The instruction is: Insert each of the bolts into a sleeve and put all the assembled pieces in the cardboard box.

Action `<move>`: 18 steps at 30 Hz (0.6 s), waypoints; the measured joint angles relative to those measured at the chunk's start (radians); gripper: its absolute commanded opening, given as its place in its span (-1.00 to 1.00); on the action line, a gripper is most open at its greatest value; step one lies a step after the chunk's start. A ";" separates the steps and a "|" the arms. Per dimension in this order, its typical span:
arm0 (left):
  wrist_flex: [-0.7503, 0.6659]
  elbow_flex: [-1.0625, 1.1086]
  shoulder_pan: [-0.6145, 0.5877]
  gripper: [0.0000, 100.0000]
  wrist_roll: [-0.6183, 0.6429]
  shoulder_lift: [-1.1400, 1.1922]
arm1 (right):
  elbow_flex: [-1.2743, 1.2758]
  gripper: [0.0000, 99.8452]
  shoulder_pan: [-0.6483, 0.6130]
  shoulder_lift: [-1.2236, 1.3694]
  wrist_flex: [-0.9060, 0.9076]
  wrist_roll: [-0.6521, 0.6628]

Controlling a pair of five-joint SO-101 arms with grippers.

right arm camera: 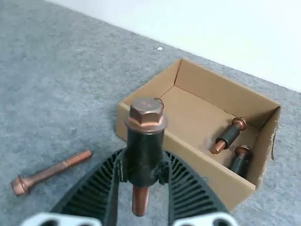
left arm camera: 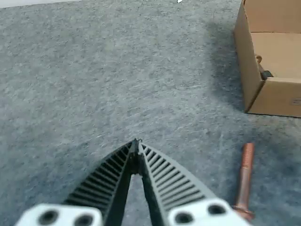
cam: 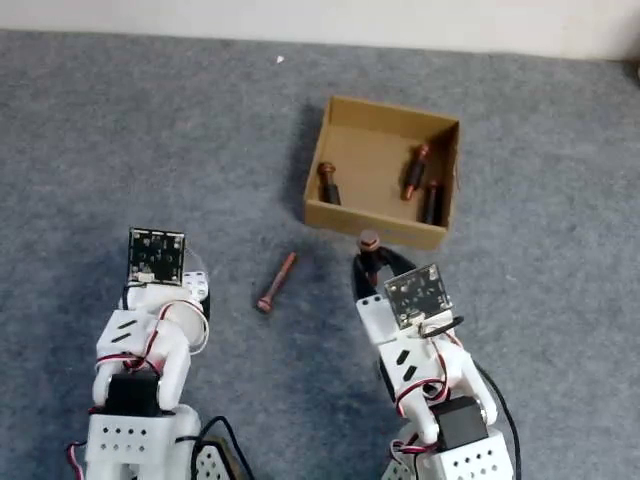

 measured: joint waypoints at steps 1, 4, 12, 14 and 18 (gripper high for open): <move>0.000 0.002 -0.014 -0.99 0.000 0.000 | -0.006 -0.99 0.000 0.009 0.011 0.009; 0.000 0.012 -0.063 -0.99 0.000 0.000 | -0.080 -0.99 0.000 0.089 0.018 0.017; -0.155 0.101 -0.180 -0.99 -0.002 0.000 | -0.433 -0.99 0.011 0.589 0.018 0.057; -0.186 0.112 -0.183 -0.99 -0.002 0.000 | -0.559 -0.99 0.038 0.753 0.018 0.061; -0.203 0.114 -0.184 -0.99 -0.002 0.000 | -0.813 -0.99 0.118 1.080 0.018 0.061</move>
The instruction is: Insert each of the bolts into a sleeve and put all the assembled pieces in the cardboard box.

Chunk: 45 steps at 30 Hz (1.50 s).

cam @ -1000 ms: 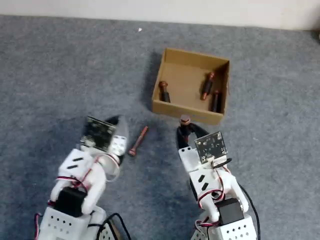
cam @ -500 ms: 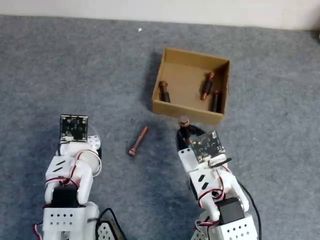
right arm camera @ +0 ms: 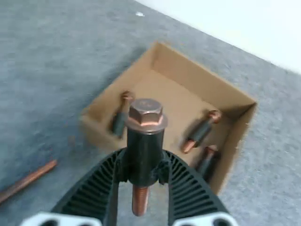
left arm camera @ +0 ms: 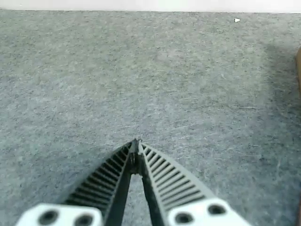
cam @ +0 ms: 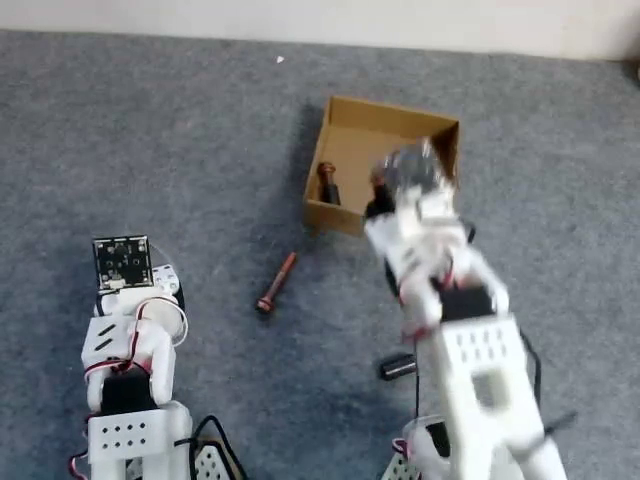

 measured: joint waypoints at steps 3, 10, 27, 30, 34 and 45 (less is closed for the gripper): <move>0.000 0.000 0.000 -0.99 0.000 0.000 | -0.173 -0.99 0.054 0.230 0.000 0.000; 0.000 0.000 0.000 -0.99 0.000 0.000 | -0.519 -0.99 0.110 0.694 0.000 0.000; 0.000 0.000 0.000 -0.99 0.000 0.000 | -0.893 -0.76 0.109 1.215 0.025 0.009; 0.000 0.000 0.000 -0.99 0.000 0.000 | -0.931 -0.71 0.109 1.215 0.083 0.009; 0.000 0.000 0.000 -0.99 0.000 0.000 | -0.988 -0.71 0.110 1.214 0.160 0.009; -0.005 0.000 0.000 -0.99 0.000 0.000 | -1.280 -0.71 0.110 1.214 0.735 0.009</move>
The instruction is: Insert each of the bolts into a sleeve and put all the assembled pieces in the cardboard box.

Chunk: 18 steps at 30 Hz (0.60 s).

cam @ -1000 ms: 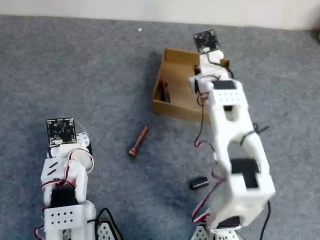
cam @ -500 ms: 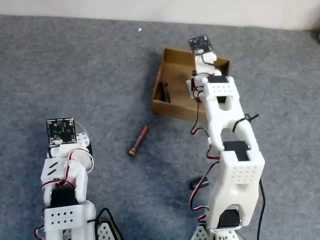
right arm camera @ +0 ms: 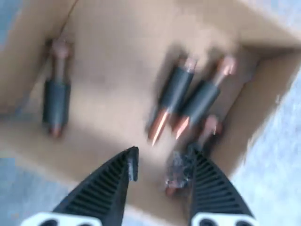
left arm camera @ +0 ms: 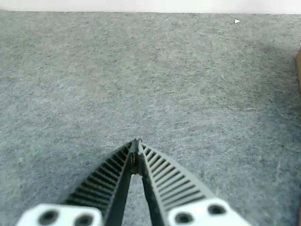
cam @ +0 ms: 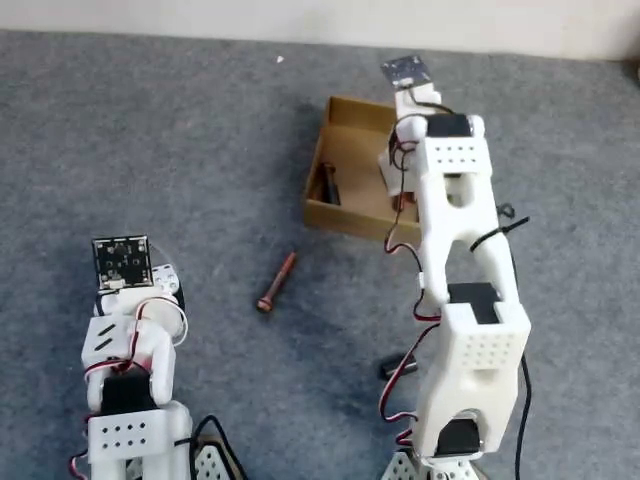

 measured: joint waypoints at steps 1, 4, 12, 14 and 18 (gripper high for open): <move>0.000 0.000 0.000 -0.99 0.000 0.000 | -0.028 -0.71 0.000 0.000 0.071 0.000; 0.000 0.000 0.000 -0.99 0.000 0.000 | -0.100 -0.71 0.000 0.000 0.249 0.046; 0.000 0.000 0.000 -0.99 0.000 0.000 | -0.011 -0.86 -0.002 -0.106 0.370 0.224; 0.000 0.000 0.000 -0.99 0.000 0.000 | 0.087 -0.86 -0.003 -0.186 0.370 0.284; 0.000 0.000 0.000 -0.99 0.000 0.000 | 0.316 -0.86 -0.014 -0.356 0.370 0.411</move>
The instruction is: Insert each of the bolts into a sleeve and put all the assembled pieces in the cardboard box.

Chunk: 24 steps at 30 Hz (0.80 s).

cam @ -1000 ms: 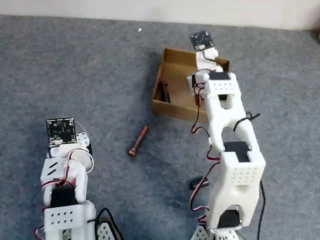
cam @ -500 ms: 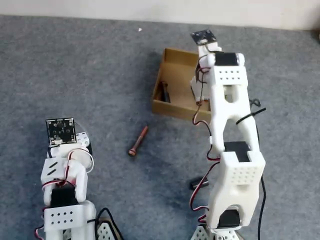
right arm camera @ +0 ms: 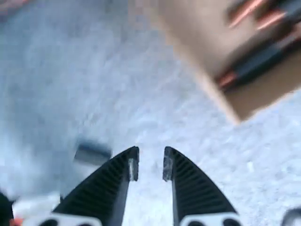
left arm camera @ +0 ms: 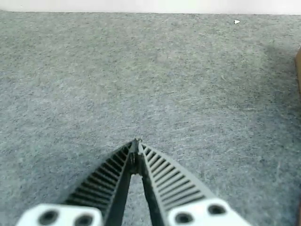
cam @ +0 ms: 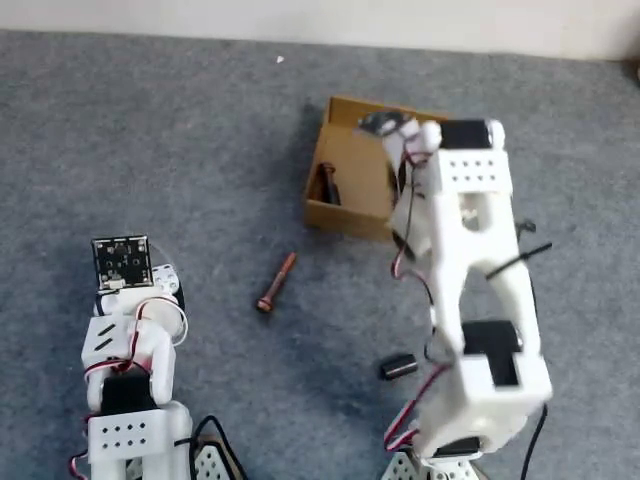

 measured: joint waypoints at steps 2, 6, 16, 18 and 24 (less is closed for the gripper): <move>0.000 0.000 0.000 -0.99 0.000 0.000 | 0.120 -0.80 -0.015 -0.084 0.000 0.061; 0.000 0.000 0.000 -0.99 0.000 0.000 | 0.348 -0.62 -0.018 -0.233 -0.012 0.172; 0.000 0.000 0.000 -0.99 0.000 0.000 | 0.982 -0.58 -0.098 -0.634 -0.270 0.402; 0.000 0.000 0.000 -0.99 0.000 0.000 | 1.096 -0.58 -0.132 -0.681 -0.351 0.408; 0.000 0.000 0.000 -0.99 0.000 0.000 | 1.284 -0.57 -0.180 -0.663 -0.569 0.411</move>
